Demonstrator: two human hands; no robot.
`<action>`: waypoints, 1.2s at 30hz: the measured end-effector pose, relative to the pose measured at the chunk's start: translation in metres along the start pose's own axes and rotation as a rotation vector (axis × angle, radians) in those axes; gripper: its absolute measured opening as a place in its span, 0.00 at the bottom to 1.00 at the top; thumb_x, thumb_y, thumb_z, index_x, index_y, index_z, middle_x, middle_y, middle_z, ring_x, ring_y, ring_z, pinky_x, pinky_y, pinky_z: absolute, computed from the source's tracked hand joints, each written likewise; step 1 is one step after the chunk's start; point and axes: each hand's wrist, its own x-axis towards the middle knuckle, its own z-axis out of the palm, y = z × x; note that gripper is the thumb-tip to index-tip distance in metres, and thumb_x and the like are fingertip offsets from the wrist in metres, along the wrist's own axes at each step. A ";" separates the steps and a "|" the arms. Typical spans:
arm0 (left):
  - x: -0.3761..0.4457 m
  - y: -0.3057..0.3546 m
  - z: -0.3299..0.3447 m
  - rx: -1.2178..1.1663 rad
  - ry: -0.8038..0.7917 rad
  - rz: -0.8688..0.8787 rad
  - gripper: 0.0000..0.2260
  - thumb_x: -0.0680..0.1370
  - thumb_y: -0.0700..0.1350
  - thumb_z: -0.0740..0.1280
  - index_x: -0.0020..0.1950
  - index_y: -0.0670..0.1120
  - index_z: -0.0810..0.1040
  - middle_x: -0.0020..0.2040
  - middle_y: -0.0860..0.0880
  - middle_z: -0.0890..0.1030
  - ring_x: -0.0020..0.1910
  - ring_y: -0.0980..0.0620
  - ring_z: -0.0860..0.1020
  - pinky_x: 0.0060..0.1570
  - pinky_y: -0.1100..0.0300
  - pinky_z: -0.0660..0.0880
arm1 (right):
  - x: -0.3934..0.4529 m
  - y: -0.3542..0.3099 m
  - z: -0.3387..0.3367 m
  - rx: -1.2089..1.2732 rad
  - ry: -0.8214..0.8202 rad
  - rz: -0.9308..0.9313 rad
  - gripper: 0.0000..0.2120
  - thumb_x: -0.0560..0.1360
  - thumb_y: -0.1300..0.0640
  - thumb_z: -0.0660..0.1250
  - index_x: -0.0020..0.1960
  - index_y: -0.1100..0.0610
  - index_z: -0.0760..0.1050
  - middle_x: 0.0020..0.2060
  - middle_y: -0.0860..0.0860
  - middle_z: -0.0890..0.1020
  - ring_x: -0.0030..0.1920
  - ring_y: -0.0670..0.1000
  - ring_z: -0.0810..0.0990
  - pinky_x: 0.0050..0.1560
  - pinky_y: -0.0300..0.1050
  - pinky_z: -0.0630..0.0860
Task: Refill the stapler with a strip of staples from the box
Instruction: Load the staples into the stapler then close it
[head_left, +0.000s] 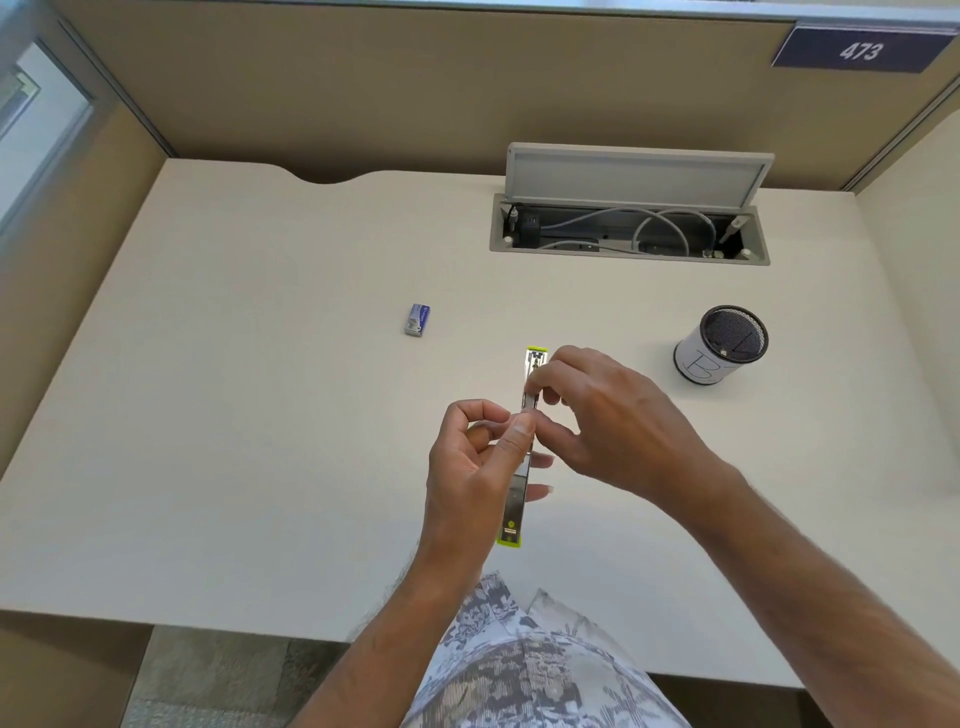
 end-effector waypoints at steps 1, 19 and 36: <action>0.000 0.000 0.000 0.005 0.001 0.001 0.12 0.81 0.45 0.72 0.56 0.40 0.73 0.48 0.40 0.86 0.44 0.41 0.89 0.40 0.46 0.87 | 0.000 0.001 0.000 0.005 0.008 -0.019 0.10 0.79 0.49 0.66 0.51 0.55 0.79 0.45 0.48 0.79 0.46 0.51 0.78 0.40 0.50 0.79; -0.001 -0.001 0.002 -0.016 0.003 -0.001 0.12 0.80 0.45 0.72 0.57 0.40 0.73 0.50 0.37 0.84 0.44 0.41 0.89 0.38 0.47 0.86 | 0.000 -0.006 0.018 0.580 -0.051 0.615 0.17 0.74 0.52 0.71 0.60 0.47 0.71 0.40 0.44 0.83 0.35 0.42 0.82 0.36 0.39 0.76; -0.001 -0.012 0.006 0.035 -0.011 -0.041 0.16 0.76 0.51 0.73 0.55 0.42 0.74 0.53 0.34 0.83 0.39 0.42 0.88 0.36 0.50 0.85 | 0.010 0.009 0.045 1.183 0.138 0.829 0.08 0.75 0.59 0.69 0.45 0.65 0.83 0.36 0.56 0.80 0.27 0.47 0.76 0.25 0.40 0.72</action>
